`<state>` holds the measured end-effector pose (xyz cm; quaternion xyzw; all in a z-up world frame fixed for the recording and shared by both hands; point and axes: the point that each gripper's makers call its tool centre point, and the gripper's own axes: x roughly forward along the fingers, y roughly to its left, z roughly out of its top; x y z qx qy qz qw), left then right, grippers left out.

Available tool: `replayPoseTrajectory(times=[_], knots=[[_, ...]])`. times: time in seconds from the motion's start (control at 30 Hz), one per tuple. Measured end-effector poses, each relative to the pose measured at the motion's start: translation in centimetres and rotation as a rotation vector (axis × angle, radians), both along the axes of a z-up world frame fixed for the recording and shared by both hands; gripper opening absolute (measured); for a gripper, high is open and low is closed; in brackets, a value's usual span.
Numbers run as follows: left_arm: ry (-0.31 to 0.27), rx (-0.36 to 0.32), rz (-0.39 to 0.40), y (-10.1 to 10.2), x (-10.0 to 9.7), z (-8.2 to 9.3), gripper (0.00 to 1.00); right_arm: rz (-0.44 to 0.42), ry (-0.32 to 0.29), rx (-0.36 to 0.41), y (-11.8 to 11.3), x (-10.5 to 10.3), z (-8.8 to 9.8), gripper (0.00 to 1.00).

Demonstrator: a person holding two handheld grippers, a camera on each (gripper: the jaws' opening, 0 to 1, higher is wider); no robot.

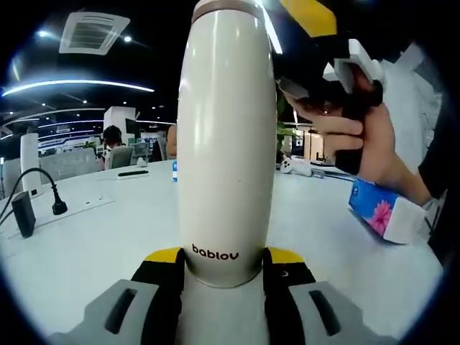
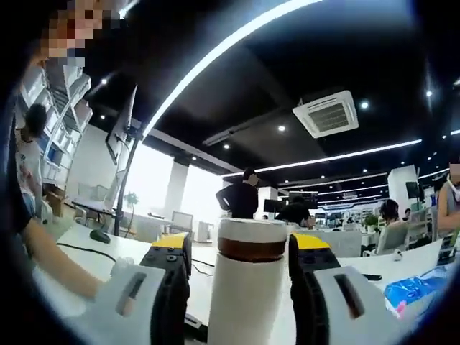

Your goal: Grasp the water cup twist off the cup lid place the cup lid on the table

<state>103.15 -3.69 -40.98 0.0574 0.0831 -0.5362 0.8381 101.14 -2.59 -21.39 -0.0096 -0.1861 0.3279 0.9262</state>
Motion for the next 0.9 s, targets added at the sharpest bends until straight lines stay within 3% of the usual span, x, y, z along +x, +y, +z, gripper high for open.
replayPoseTrajectory(times=[0.27,0.47,0.9], knots=[[0.0,0.001,0.0,0.0,0.1,0.0,0.45,-0.072,-0.016,-0.009,0.2,0.6,0.4,0.56],[0.0,0.001,0.001,0.1,0.2,0.0,0.45,-0.072,0.008,0.001,0.6,1.1,-0.1,0.56],[0.001,0.001,-0.001,0.1,0.3,-0.1,0.45,-0.091,-0.005,0.051,0.2,1.8,0.9,0.48]])
